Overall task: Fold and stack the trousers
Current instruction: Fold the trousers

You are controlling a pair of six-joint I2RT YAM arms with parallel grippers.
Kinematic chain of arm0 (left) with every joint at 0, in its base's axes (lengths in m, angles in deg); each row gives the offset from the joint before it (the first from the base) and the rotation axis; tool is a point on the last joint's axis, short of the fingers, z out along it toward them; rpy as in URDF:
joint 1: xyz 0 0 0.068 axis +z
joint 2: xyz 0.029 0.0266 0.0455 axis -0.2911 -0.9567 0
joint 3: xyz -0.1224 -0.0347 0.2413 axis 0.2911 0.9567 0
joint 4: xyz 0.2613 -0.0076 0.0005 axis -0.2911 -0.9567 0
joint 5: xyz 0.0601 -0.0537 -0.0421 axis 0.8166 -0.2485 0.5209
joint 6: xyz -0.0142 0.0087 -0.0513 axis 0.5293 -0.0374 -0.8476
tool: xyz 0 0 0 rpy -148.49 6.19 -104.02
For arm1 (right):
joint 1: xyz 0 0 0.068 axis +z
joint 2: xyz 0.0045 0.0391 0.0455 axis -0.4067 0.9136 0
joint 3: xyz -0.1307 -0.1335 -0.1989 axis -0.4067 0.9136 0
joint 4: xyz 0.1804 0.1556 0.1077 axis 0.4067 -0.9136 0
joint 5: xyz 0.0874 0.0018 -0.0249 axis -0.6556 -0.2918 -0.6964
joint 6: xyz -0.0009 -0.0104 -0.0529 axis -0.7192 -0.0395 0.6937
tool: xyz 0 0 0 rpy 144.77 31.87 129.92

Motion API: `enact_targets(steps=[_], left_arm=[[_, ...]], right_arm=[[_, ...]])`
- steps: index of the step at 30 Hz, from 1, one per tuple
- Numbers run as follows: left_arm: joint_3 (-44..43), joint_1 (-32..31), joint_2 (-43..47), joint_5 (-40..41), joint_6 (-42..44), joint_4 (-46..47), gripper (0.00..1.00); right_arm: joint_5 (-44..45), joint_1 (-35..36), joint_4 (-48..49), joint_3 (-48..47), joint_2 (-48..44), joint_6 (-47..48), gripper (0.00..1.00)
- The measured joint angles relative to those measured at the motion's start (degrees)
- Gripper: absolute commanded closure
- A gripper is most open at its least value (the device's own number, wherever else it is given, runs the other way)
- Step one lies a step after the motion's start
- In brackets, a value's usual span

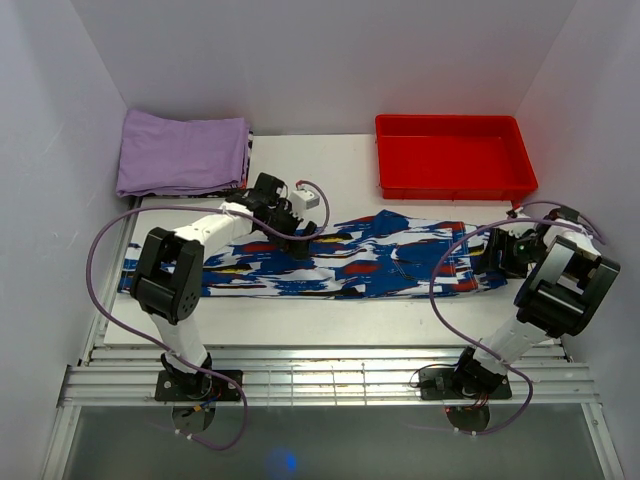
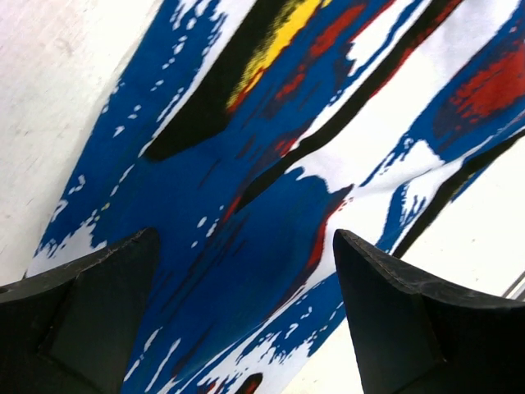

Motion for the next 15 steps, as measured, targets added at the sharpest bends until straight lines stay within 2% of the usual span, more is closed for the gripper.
enact_targets(steps=[2, 3, 5, 9, 15], left_arm=[[0.09, 0.48, 0.00, 0.72, 0.13, -0.26, 0.02], [0.33, 0.79, 0.00, 1.16, 0.11, -0.15, 0.02], [1.60, 1.44, 0.00, 2.21, 0.07, 0.66, 0.02], [4.87, 3.85, -0.46, 3.21, -0.37, 1.05, 0.02], [4.37, 10.25, -2.54, -1.73, -2.67, 3.02, 0.02]], right_arm=[[-0.37, 0.00, 0.63, 0.42, -0.02, 0.57, 0.61], [-0.52, -0.02, 0.76, 0.44, -0.02, 0.59, 0.78], [-0.85, -0.04, 1.14, 0.39, -0.02, 0.35, 0.90], [-0.42, -0.15, -0.87, -2.25, -0.02, 0.33, 0.92], [-0.07, -0.09, -5.79, -12.74, -0.39, 1.84, 0.92]])
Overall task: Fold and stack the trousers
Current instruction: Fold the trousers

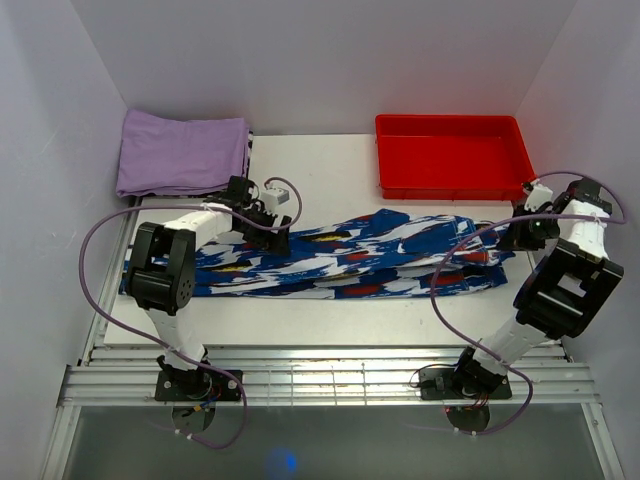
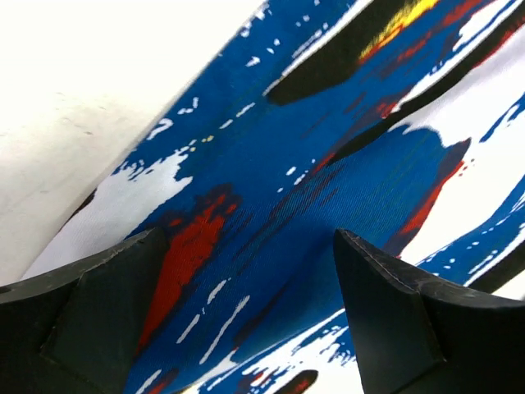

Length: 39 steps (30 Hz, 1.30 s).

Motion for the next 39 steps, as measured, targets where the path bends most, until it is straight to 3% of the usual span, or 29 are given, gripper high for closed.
enact_targets(steps=[4, 10, 11, 12, 14, 17, 23, 28, 34, 39], left_arm=[[-0.31, 2.60, -1.18, -4.24, -1.01, 1.05, 0.02], [0.24, 3.65, -1.27, -6.58, -1.29, 1.90, 0.02], [0.39, 3.69, -1.16, -6.71, -1.14, 2.03, 0.02], [0.70, 3.69, -0.94, -6.80, -0.81, 2.27, 0.02], [1.57, 3.69, -0.07, -7.02, 0.39, 2.75, 0.02], [3.48, 3.76, 1.97, -6.97, 3.17, 3.32, 0.02], [0.35, 4.81, 4.44, -5.81, 8.35, -3.17, 0.03], [-16.72, -0.76, 0.15, -7.04, 8.15, -4.15, 0.03], [-35.41, -7.85, -15.63, -15.10, -2.32, 1.57, 0.07], [-45.94, -11.32, -31.39, -17.62, -10.67, 5.27, 0.12]], right_arm=[[1.51, -0.09, -0.33, 1.36, -1.84, 2.75, 0.92], [7.39, -1.55, 5.01, 14.23, -0.39, 6.47, 0.91], [7.76, -1.73, 5.20, 14.93, 0.72, 6.62, 0.83], [7.61, -1.88, 5.11, 14.97, 1.88, 6.78, 0.63], [7.08, -2.08, 4.15, 14.16, 2.16, 7.02, 0.41], [6.16, -1.86, 2.12, 13.25, 1.42, 8.72, 0.28], [5.86, -2.12, 1.62, 5.92, -3.37, 12.61, 0.26], [-1.73, 3.74, 1.53, -1.40, -6.54, 13.31, 0.24], [-8.85, 15.65, 2.19, -5.51, -2.49, 11.72, 0.26], [-7.30, 17.94, 2.84, -11.21, 6.56, 12.83, 0.26]])
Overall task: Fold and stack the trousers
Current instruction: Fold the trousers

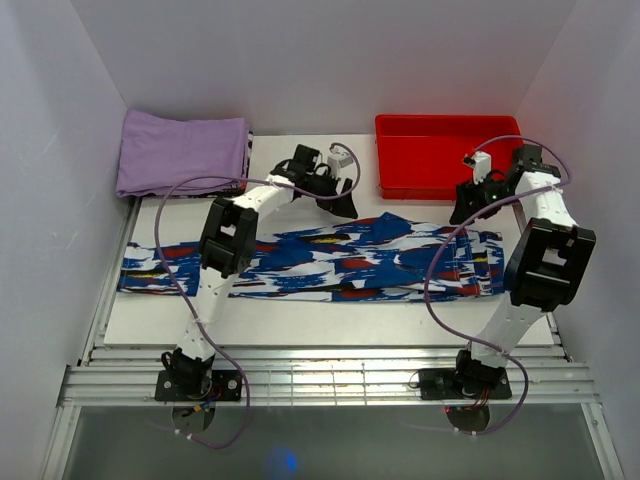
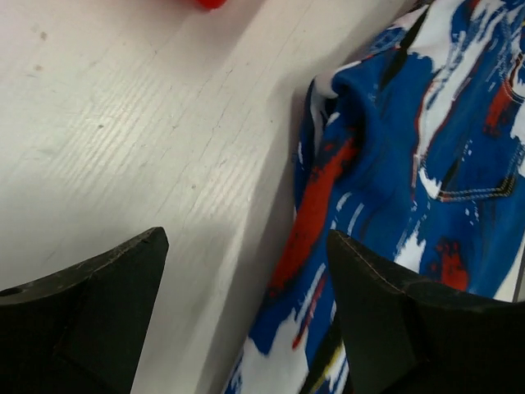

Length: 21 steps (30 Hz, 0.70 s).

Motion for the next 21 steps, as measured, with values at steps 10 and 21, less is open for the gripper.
enact_targets(steps=[10, 21], left_arm=[[-0.48, -3.39, -5.57, -4.17, -7.89, 8.24, 0.19], [5.92, -4.02, -4.17, -9.38, -13.29, 16.04, 0.45]], right_arm=[[9.07, -3.32, 1.42, 0.17, 4.26, 2.49, 0.18], [9.79, -12.72, 2.78, -4.52, 6.67, -4.81, 0.16]])
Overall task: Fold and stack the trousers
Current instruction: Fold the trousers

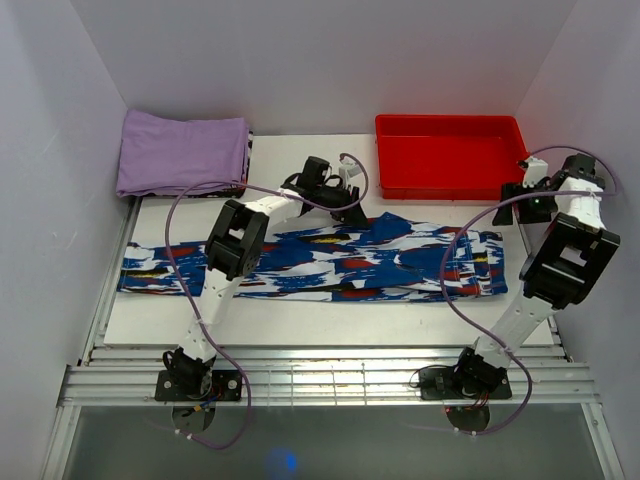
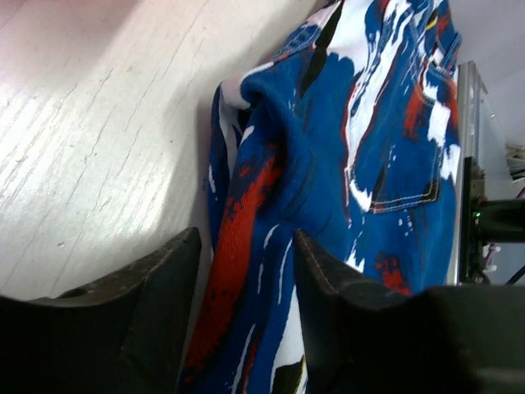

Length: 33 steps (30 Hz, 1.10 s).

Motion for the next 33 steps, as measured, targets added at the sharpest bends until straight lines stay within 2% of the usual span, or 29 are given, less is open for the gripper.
enact_targets(steps=[3, 6, 9, 12, 13, 15, 16, 17, 18, 21, 27, 33], left_arm=[[0.00, -0.24, 0.00, 0.09, -1.14, 1.31, 0.55], [0.00, -0.28, 0.00, 0.17, -1.64, 1.95, 0.61], [0.04, -0.28, 0.00, 0.22, -1.75, 2.05, 0.63], [0.66, -0.26, 0.00, 0.37, -1.66, 2.25, 0.67], [0.98, -0.26, 0.00, 0.39, -1.64, 2.25, 0.72], [1.79, -0.28, 0.02, 0.57, -1.53, 2.29, 0.78], [2.14, -0.28, 0.02, 0.63, -1.42, 2.27, 0.91], [2.47, -0.28, 0.02, 0.68, -1.51, 2.25, 1.00], [2.73, -0.28, 0.09, 0.72, -1.27, 2.27, 1.00], [5.53, -0.24, 1.66, 1.77, -1.29, 3.04, 1.00], [17.92, 0.48, 11.15, 5.46, -3.19, 10.43, 1.00], [18.43, 2.01, 13.16, 4.57, -4.26, 15.30, 1.00]], right_arm=[[-0.63, -2.69, 0.00, -0.35, 2.12, -1.01, 0.18], [-2.47, -3.23, -1.01, -0.79, 4.79, -2.03, 0.19], [-4.76, -2.71, -1.49, -1.18, 7.67, -3.41, 0.20], [-8.26, -2.23, -1.79, -1.90, 10.27, -5.03, 0.25], [-9.51, -2.21, -2.03, -2.16, 10.93, -5.44, 0.27], [-11.63, -2.21, -2.54, -2.38, 11.82, -6.14, 0.46], [-12.52, -2.21, -2.84, -2.38, 11.93, -6.32, 0.57], [-13.42, -2.19, -3.13, -2.38, 11.98, -6.45, 0.82], [-14.25, -2.19, -3.32, -2.40, 11.98, -6.49, 0.91], [-15.50, -2.47, -3.58, -2.54, 11.98, -7.54, 0.92], [-16.98, -4.46, -3.50, -1.84, 11.54, -7.85, 0.92], [-18.08, -5.29, -2.82, 0.96, 10.25, -7.80, 0.92]])
